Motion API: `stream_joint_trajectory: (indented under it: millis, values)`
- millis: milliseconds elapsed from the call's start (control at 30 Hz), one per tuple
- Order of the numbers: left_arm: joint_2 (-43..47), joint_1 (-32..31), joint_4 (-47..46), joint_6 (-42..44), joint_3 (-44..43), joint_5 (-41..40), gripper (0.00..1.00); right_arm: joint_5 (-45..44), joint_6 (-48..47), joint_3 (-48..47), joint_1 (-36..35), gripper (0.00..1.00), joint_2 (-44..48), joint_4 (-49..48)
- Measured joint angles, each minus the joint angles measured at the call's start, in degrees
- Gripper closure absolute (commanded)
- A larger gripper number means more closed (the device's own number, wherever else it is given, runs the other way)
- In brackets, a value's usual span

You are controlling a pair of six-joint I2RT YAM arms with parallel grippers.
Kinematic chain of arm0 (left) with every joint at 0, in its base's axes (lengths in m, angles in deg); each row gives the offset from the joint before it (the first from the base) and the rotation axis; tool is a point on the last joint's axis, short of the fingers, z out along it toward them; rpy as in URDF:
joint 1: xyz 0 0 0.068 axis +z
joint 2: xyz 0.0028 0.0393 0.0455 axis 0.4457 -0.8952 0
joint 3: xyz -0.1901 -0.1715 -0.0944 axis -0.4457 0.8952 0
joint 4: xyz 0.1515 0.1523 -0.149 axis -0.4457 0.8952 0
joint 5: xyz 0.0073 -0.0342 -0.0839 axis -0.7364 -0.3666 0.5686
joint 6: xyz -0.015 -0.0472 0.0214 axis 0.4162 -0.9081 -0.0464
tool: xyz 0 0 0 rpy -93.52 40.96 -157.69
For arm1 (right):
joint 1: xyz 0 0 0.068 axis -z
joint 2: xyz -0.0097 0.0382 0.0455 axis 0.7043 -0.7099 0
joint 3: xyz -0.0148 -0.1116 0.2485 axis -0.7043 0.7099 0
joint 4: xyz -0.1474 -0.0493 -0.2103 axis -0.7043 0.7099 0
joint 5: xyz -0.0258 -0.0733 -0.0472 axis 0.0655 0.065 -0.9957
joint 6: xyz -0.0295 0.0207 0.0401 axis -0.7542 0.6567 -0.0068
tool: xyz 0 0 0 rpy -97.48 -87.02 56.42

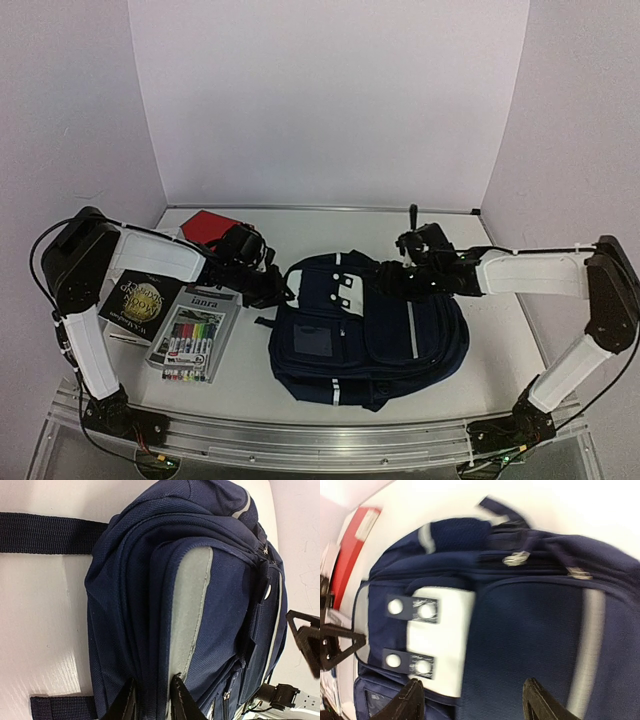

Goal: Pack the student bag
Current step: Adjust the student bag at the center of the board.

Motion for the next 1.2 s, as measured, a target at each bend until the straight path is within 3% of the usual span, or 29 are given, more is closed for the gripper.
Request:
stream_joint_trajectory:
  millis: [100,200,467,933,1000,1133,1200]
  values:
    - [0.00,0.71,0.86,1.70,-0.49,0.40,0.55,-0.42,1.28,5.46,3.66,0.34,5.07,0.30]
    - [0.00,1.32,3.85,4.68,-2.66,-0.18,0.49,-0.72,2.45,10.45,6.18,0.34,8.08,1.31]
    - [-0.02,1.96,7.22,8.32,-8.25,-0.33,0.41,-0.72,4.12,14.67,8.33,0.36,12.19,1.64]
    - [1.39,-2.08,4.63,1.81,0.25,0.10,0.31,-3.81,2.38,13.55,11.69,0.38,13.88,7.39]
    - [2.06,-3.13,4.64,1.09,1.09,-0.20,0.32,-3.86,1.76,13.40,11.80,0.45,13.87,7.64]
    - [2.18,-3.96,4.26,-0.06,1.86,-0.65,0.57,-3.14,1.00,13.40,12.01,0.56,13.02,7.72]
    - [1.83,-3.86,3.56,-0.87,1.86,-0.07,0.63,-2.25,0.59,13.41,12.01,0.59,12.27,7.72]
